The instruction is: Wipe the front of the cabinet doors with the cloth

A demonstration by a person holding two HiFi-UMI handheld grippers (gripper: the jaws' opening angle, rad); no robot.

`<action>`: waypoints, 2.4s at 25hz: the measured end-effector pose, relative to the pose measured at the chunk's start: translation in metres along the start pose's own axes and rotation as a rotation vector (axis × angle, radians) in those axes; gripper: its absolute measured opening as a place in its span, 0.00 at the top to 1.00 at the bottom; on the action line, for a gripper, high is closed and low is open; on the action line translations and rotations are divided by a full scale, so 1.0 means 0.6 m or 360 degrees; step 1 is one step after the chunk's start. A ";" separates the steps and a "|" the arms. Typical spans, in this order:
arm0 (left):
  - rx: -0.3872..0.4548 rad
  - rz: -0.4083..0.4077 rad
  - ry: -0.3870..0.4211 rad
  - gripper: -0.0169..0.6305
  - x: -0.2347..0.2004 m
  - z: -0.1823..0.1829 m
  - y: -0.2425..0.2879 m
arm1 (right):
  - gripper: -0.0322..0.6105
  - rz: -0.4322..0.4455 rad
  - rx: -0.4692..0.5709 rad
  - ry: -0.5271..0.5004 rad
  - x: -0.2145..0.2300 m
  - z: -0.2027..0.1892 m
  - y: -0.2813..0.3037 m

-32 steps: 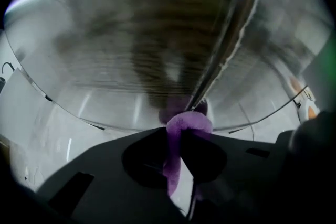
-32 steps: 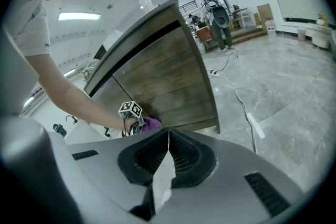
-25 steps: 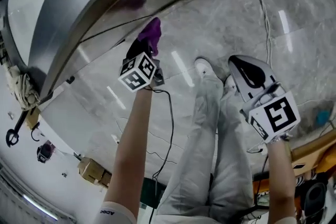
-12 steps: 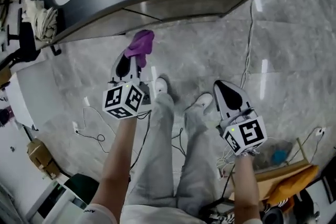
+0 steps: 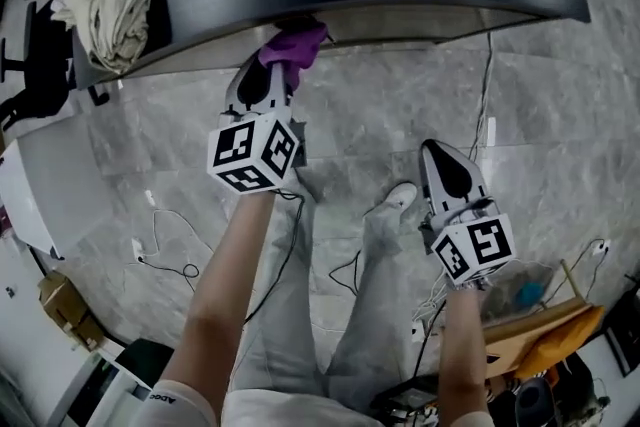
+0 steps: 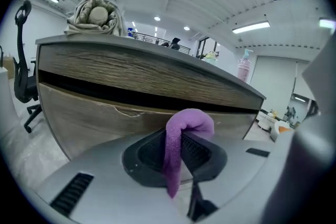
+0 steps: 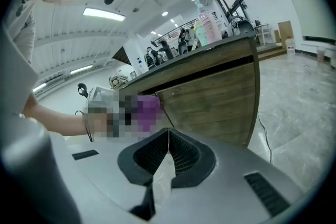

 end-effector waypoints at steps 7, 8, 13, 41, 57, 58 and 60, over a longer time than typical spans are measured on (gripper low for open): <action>-0.0025 -0.0222 -0.0085 0.89 -0.105 0.043 0.006 | 0.91 -0.0053 -0.0050 0.0024 -0.140 -0.010 0.128; -0.0034 -0.0247 -0.0061 0.89 -0.125 0.048 0.000 | 0.91 -0.0043 -0.0057 0.0026 -0.164 -0.010 0.147; -0.0044 -0.0281 0.0015 0.89 -0.224 0.058 -0.021 | 0.91 0.0007 -0.0090 -0.0026 -0.241 0.015 0.222; -0.0041 0.0192 -0.0049 0.89 -0.274 0.009 -0.125 | 0.91 0.0274 -0.0240 -0.0151 -0.240 -0.003 0.177; -0.0199 -0.0074 0.0062 0.89 -0.082 -0.043 0.043 | 0.91 0.0085 -0.0209 0.0007 -0.116 -0.054 0.081; -0.0201 -0.0070 0.0052 0.89 -0.090 -0.045 0.053 | 0.91 0.0066 -0.0203 0.0010 -0.115 -0.058 0.085; -0.0207 -0.0085 0.0043 0.89 -0.113 -0.045 0.064 | 0.91 0.0028 -0.0185 0.0024 -0.121 -0.064 0.094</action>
Point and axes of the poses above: the fingertips, and each gripper's own axes: y forward along the fingers, x to its right, z out of its top, the point moved 7 cm from there along -y, backward along the fingers, and after that the axes turned 4 degrees about z, right-handed, at the moved point
